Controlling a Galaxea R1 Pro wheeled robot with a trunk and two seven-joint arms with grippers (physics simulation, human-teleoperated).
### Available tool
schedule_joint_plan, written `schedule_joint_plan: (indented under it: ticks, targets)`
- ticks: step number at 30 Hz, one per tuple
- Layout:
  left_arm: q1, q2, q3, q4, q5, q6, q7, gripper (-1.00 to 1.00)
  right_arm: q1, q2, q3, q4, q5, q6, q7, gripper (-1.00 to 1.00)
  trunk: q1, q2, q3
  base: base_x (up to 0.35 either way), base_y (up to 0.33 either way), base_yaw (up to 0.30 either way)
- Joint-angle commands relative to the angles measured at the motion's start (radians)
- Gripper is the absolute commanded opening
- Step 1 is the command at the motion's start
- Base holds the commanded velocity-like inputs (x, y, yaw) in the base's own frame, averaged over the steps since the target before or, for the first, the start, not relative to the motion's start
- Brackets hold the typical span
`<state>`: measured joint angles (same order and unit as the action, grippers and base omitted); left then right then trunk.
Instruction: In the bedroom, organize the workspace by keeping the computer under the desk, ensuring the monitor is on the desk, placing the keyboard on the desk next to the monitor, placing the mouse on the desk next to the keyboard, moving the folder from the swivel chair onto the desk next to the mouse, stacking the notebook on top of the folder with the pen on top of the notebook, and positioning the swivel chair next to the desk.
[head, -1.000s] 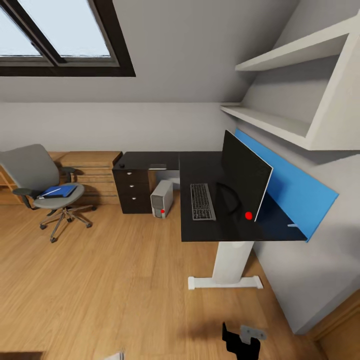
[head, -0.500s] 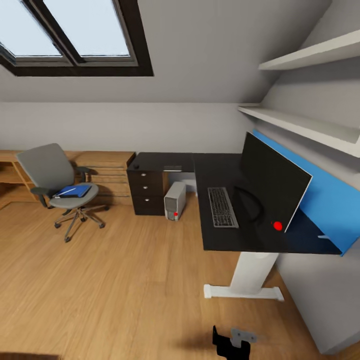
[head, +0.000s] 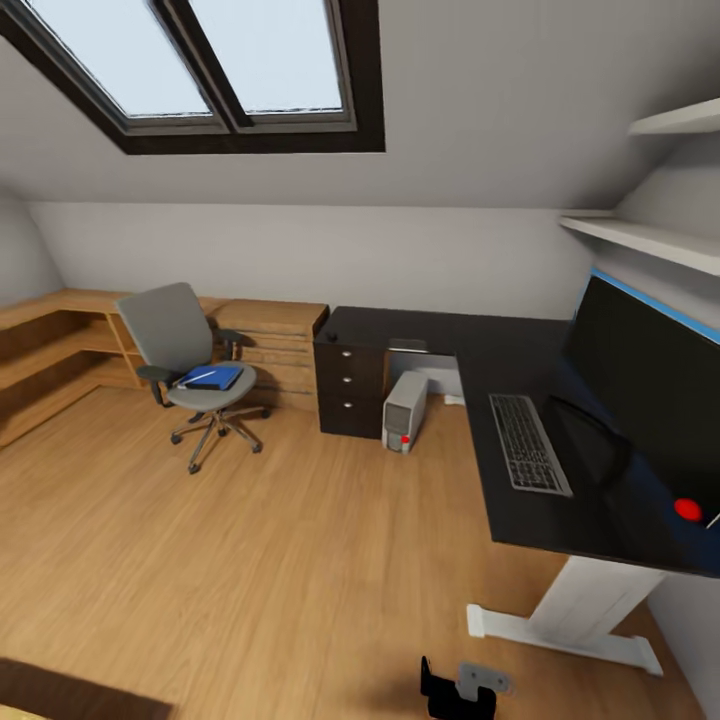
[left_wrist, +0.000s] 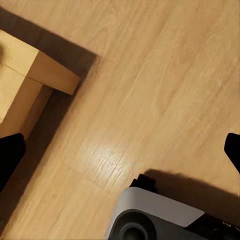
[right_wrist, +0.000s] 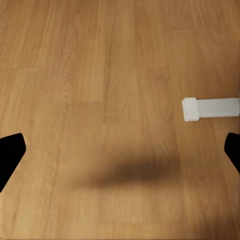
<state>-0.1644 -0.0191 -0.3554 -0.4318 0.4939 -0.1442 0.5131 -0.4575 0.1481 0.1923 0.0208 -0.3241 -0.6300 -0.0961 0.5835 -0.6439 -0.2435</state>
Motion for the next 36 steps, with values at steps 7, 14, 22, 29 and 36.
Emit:
schedule_joint_plan:
  ticks: [7, 14, 22, 29, 36]
  targets:
    - [-0.001, 0.001, -0.01, 0.01, 0.011, -0.005, -0.006, 1.0, -0.001, 0.001, 0.009, 0.002, -0.003, -0.005, -0.007, 1.0, 0.001, -0.001, -0.001, 0.277, 0.218, 0.28]
    - [-0.001, 0.001, -0.012, 0.048, 0.011, -0.004, -0.067, 1.0, 0.0, 0.001, 0.009, 0.002, -0.003, -0.005, -0.007, 1.0, 0.001, -0.001, -0.001, 0.304, 0.169, 0.28]
    - [-0.001, 0.0, -0.012, 0.062, 0.009, -0.005, -0.109, 1.0, 0.0, 0.0, 0.009, 0.002, -0.003, -0.013, -0.007, 1.0, 0.001, -0.001, -0.001, 0.321, 0.088, 0.222]
    - [-0.001, -0.001, -0.013, 0.064, 0.009, -0.007, -0.115, 1.0, 0.001, -0.001, 0.008, 0.002, -0.003, -0.028, -0.007, 1.0, 0.001, -0.001, -0.001, 0.328, 0.019, 0.054]
    - [-0.001, -0.001, -0.013, 0.065, 0.008, -0.008, -0.116, 1.0, 0.002, -0.001, 0.007, 0.002, -0.003, -0.03, -0.007, 1.0, 0.001, -0.001, -0.001, 0.33, 0.003, 0.009]
